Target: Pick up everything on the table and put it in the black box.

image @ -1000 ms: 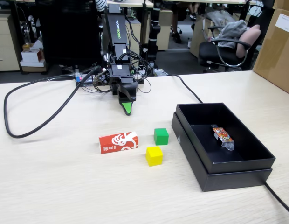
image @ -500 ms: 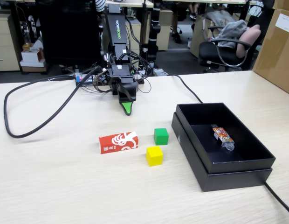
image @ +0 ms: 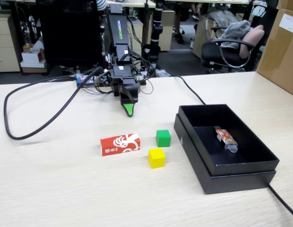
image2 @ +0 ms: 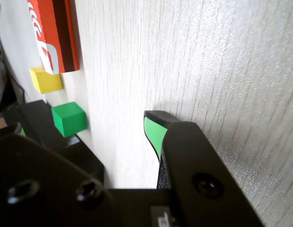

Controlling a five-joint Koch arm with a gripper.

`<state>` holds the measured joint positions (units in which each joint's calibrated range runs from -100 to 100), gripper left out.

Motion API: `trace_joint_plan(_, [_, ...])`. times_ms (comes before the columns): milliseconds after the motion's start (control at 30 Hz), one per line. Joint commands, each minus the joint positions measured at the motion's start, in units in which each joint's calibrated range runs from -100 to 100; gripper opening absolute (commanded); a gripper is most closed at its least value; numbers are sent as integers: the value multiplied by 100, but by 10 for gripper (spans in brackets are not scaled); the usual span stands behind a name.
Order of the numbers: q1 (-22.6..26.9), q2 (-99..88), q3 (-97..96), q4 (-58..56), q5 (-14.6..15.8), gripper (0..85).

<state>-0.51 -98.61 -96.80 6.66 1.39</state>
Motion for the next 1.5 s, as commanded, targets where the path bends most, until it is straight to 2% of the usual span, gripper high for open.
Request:
trace_joint_plan(0, [5, 33, -30, -316, -10, 491])
trace_joint_plan(1233, [88, 44, -2, -308, 15, 492])
trace_joint_plan(1367, [0, 33, 170, -377, -54, 489])
trace_joint_plan(1400, [-73, 21, 1113, -1819, -88, 496])
trace_joint_plan(1467, [-63, 33, 2065, -3115, -83, 495])
